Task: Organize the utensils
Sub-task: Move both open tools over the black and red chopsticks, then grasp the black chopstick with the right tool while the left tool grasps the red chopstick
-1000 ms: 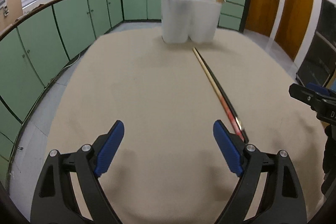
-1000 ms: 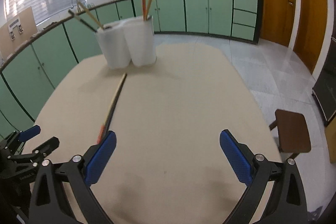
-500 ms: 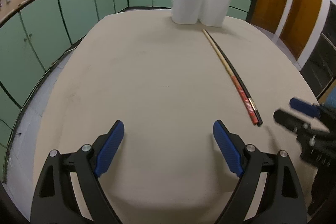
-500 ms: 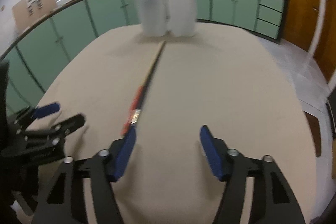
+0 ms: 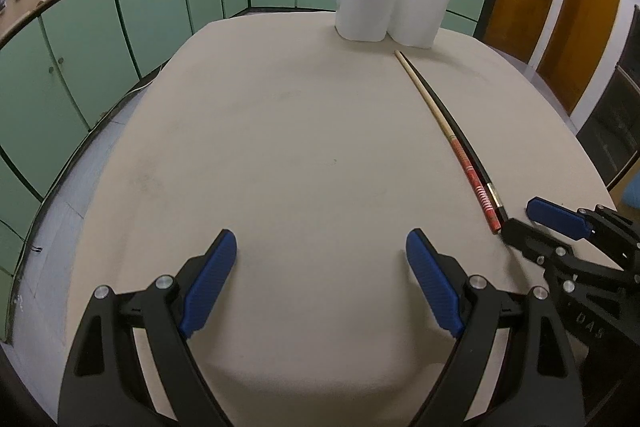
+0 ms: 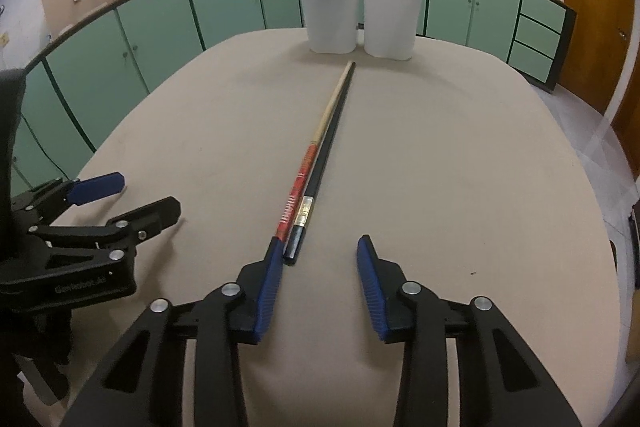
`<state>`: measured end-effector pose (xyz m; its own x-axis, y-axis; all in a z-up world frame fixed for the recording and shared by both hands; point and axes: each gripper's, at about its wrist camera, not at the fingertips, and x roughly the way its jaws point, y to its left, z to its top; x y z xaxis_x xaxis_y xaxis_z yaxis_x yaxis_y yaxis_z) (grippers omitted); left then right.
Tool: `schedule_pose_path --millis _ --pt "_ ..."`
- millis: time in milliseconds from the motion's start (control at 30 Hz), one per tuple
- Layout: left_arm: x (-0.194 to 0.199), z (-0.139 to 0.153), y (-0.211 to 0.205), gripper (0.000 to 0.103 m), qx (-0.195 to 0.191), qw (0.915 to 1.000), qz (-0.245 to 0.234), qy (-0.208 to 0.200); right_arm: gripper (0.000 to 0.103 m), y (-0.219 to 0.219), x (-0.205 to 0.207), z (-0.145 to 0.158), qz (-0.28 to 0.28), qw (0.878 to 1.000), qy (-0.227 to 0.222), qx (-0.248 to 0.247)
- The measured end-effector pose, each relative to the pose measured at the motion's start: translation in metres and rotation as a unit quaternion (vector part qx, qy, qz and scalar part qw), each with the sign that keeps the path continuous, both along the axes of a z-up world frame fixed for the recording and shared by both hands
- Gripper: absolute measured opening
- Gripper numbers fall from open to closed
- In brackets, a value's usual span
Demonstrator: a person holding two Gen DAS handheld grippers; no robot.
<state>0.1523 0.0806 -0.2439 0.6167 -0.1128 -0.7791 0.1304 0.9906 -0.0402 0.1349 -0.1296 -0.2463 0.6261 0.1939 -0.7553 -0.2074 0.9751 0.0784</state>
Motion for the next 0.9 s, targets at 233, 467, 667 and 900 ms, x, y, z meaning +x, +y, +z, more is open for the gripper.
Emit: schedule_pose_path --millis 233,467,667,900 --pt "0.001 0.0 -0.001 0.085 -0.002 1.0 0.002 0.0 0.037 -0.021 -0.003 0.002 -0.02 1.0 0.001 0.019" --pt "0.001 -0.001 0.0 0.085 -0.005 1.0 0.005 -0.001 0.038 -0.017 -0.006 -0.001 -0.012 1.0 0.0 0.029" --pt "0.001 -0.001 0.001 0.085 -0.007 0.9999 0.009 0.0 0.031 -0.005 -0.001 -0.002 -0.005 1.0 -0.003 0.008" --pt "0.002 -0.001 -0.002 0.085 -0.006 1.0 0.007 0.0 0.007 -0.009 0.005 -0.002 -0.013 1.0 0.003 0.019"
